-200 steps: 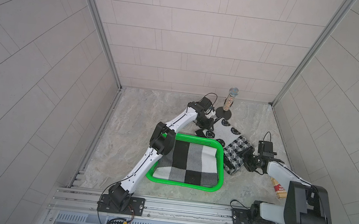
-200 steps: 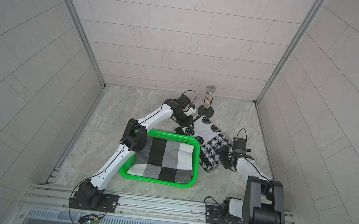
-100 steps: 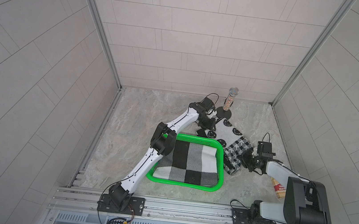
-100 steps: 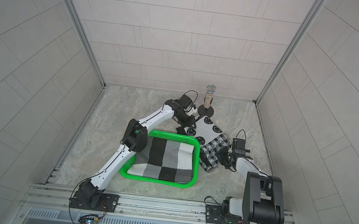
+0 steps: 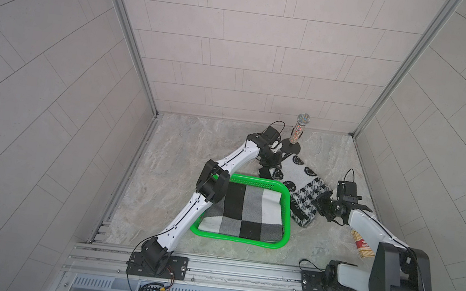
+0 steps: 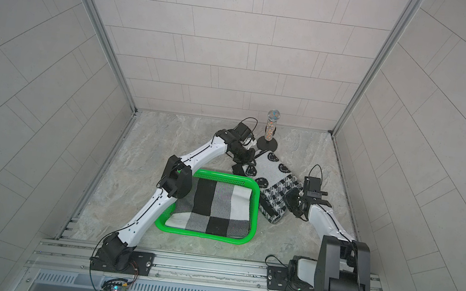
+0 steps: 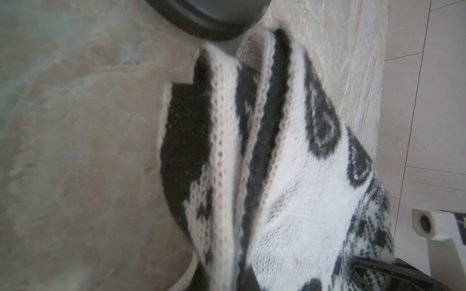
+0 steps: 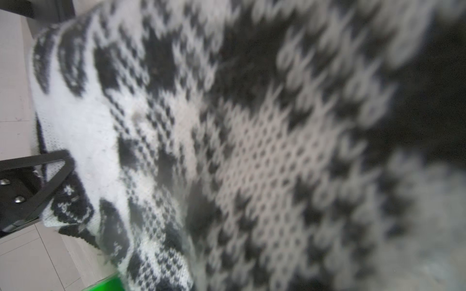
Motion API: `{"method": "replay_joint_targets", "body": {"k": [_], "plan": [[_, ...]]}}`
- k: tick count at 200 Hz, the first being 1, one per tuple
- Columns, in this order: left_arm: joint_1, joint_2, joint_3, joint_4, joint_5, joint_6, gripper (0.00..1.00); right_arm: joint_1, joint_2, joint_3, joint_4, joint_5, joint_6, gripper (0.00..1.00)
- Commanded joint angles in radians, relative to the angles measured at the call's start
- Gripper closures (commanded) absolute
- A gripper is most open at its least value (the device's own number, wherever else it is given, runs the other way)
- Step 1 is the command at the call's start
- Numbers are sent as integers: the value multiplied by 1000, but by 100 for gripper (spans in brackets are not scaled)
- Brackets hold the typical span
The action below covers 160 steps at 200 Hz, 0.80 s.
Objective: Put the folded scarf in the basket
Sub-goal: Pick up the scarf at the center of the board, then place the scarf in the basket.
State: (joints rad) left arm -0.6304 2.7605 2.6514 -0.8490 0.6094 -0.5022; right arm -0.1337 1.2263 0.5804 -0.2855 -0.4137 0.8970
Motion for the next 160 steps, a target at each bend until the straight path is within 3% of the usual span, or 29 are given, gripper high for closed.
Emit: {"method": "replay_joint_targets", "body": {"k": [1, 160], "plan": [[-17, -27, 30, 30, 29, -77, 100, 2, -57, 54, -109, 61, -32, 100], [-56, -197, 23, 62, 14, -275, 100, 6, -160, 343, -409, 228, -81, 100]]}}
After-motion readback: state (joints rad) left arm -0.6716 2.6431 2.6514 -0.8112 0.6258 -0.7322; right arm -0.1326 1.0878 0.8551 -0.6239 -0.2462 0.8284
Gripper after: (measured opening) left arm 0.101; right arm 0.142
